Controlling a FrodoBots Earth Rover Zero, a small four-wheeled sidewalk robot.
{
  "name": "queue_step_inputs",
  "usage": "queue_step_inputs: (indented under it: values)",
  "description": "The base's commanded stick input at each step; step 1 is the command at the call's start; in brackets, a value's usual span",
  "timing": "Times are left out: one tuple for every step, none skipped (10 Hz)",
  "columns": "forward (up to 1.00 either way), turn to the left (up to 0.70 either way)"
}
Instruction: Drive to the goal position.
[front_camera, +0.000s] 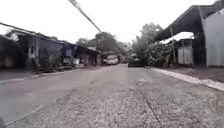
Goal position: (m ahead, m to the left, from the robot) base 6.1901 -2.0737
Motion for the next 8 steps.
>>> queue_step_inputs:
  values:
    - [1.00,0.00]
    - [1.00,0.00]
    - [1.00,0.00]
    - [1.00,0.00]
    - [1.00,0.00]
    - [1.00,0.00]
    - [1.00,0.00]
    - [1.00,0.00]
